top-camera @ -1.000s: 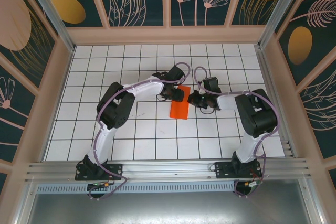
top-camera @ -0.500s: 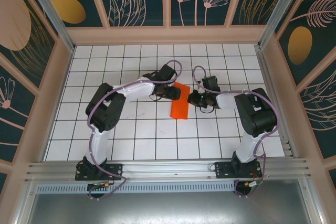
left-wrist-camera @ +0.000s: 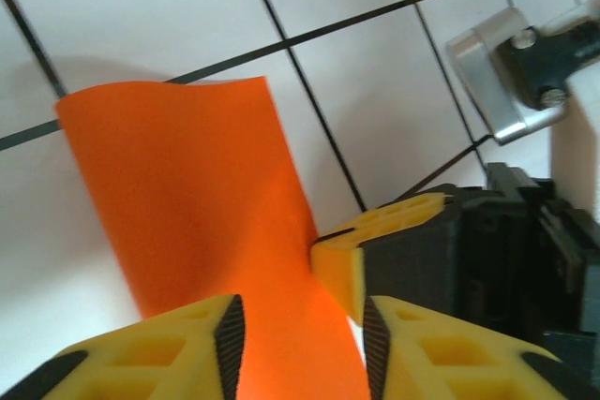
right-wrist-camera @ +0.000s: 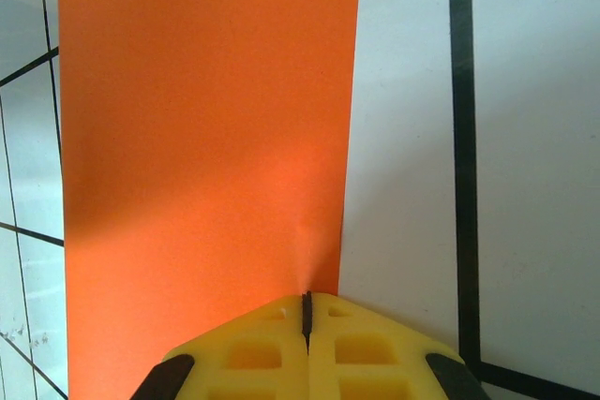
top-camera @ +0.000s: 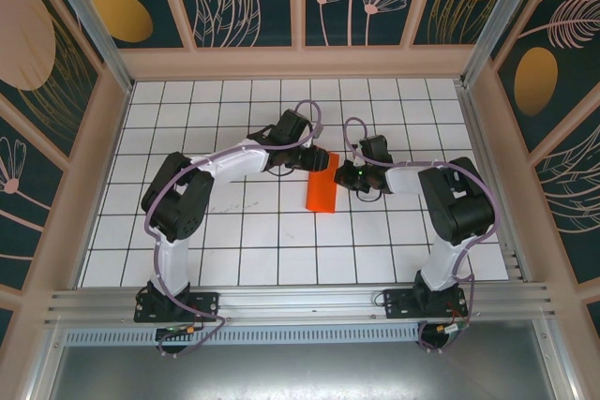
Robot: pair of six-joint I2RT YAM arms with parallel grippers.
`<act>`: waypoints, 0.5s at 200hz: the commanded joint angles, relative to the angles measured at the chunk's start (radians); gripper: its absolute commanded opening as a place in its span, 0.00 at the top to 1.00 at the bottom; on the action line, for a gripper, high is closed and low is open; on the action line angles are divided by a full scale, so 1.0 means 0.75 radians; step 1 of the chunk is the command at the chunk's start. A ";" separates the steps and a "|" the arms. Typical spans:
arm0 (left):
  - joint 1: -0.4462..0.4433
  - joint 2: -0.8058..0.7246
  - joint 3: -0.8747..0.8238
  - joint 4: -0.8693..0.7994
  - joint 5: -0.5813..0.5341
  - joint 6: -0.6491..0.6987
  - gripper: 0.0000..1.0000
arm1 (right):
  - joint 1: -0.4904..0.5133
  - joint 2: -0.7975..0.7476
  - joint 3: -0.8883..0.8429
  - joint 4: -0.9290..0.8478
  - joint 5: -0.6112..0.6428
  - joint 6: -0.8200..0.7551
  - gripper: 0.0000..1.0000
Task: Fold a paper plane with a square sheet of paper (fold left side to right side)
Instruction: First fold the square sheet of paper in half at the center of the table.
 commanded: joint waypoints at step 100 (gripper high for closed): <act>0.000 0.131 -0.080 0.048 0.014 -0.001 0.68 | 0.028 0.086 0.002 -0.189 0.119 -0.055 1.00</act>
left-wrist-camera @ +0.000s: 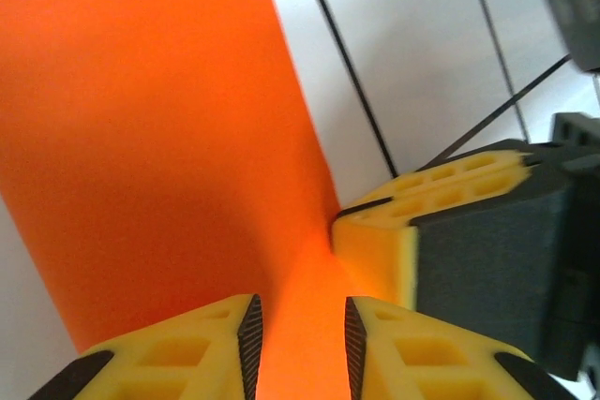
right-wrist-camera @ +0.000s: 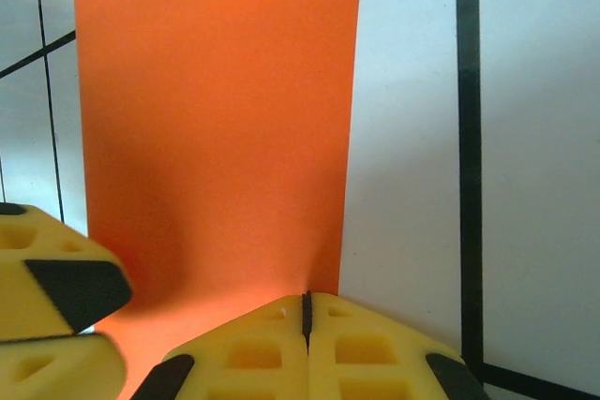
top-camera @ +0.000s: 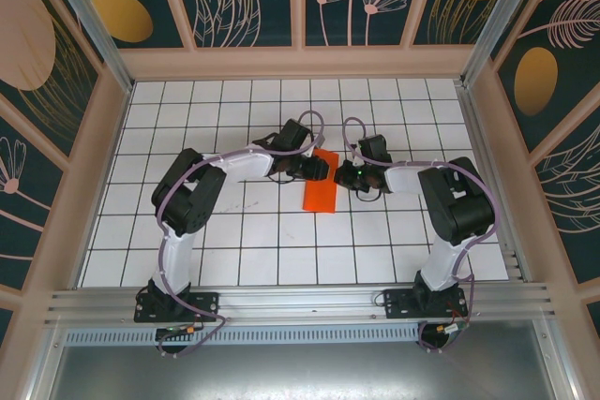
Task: Fold a paper plane with a square sheet of paper (fold left side to right side)
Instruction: First fold the square sheet of paper in half at the center of the table.
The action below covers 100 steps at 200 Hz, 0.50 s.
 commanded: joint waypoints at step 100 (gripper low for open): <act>0.017 -0.004 -0.155 0.007 -0.130 0.008 0.72 | 0.021 0.096 0.007 -0.224 0.126 -0.073 1.00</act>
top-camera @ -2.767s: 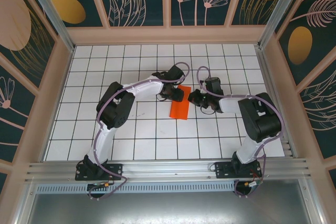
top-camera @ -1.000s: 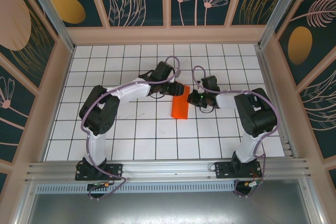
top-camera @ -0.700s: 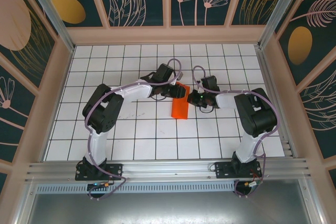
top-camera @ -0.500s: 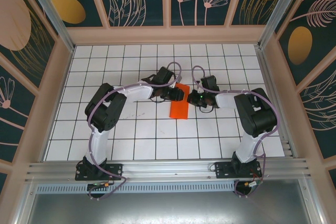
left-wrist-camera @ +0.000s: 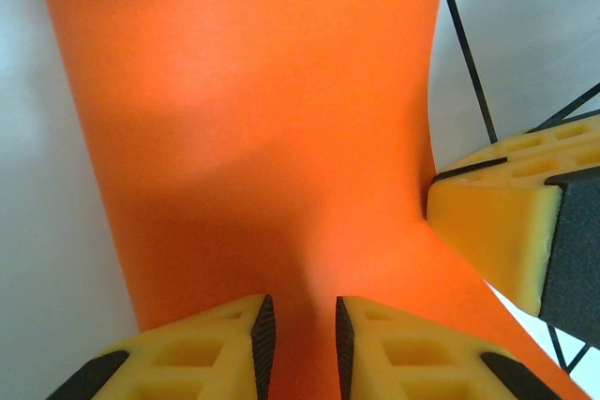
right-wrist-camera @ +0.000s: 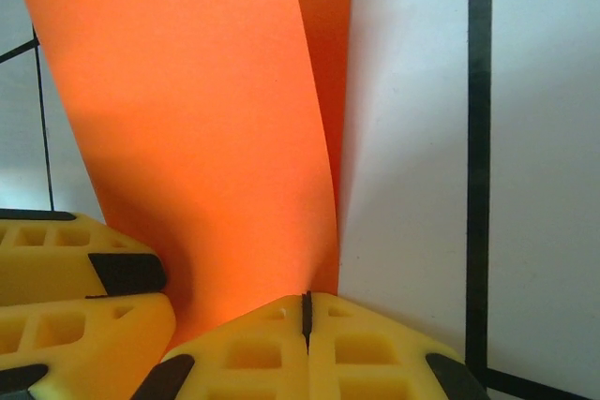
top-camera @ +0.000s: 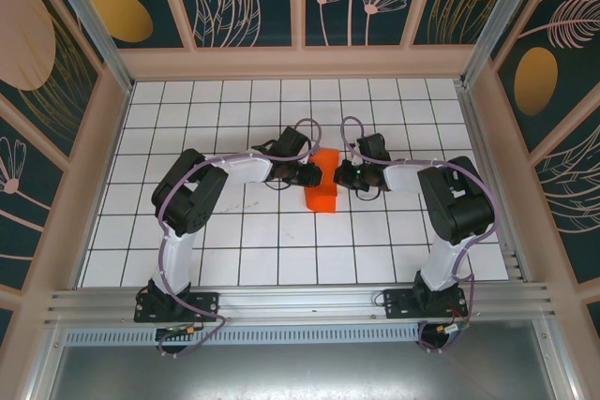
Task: Fold a paper plane with a square sheet of paper (fold left side to right side)
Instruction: First fold the square sheet of paper in half at the center of the table, then hold the square sheet of paper at the center of the table.
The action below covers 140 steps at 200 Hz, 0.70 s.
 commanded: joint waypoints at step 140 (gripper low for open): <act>0.068 -0.149 -0.147 0.241 0.215 -0.043 0.78 | 0.022 0.079 -0.021 -0.157 0.095 -0.031 1.00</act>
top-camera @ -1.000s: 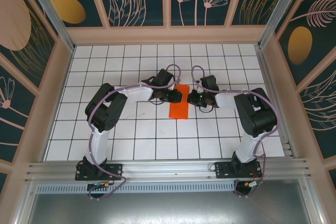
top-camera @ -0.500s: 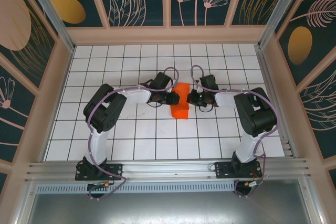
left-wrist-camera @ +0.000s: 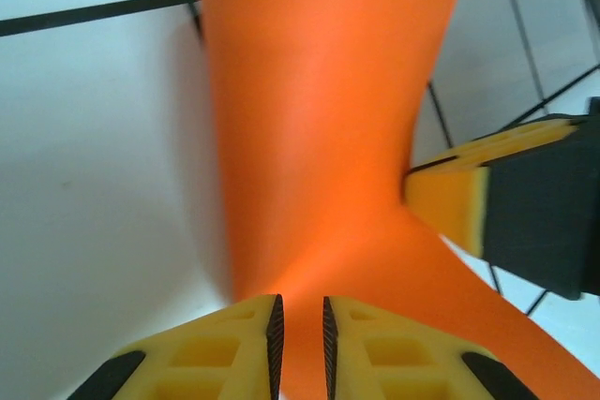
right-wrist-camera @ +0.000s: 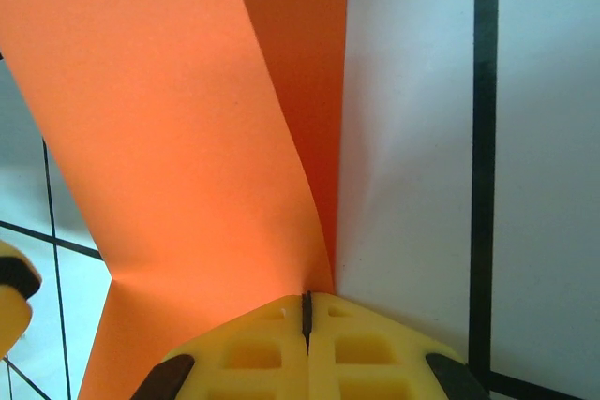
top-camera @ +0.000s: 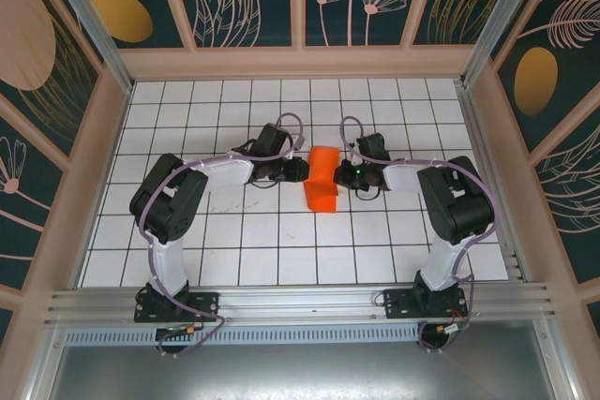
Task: Fold a paper plane with a square sheet of paper (fold left side to right side)
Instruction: Hold the square sheet of paper at the center of the table.
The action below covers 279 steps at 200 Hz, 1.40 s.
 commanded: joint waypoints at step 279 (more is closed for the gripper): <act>-0.053 0.226 0.014 0.026 0.007 0.014 0.78 | -0.004 -0.048 0.099 0.034 -0.088 -0.047 1.00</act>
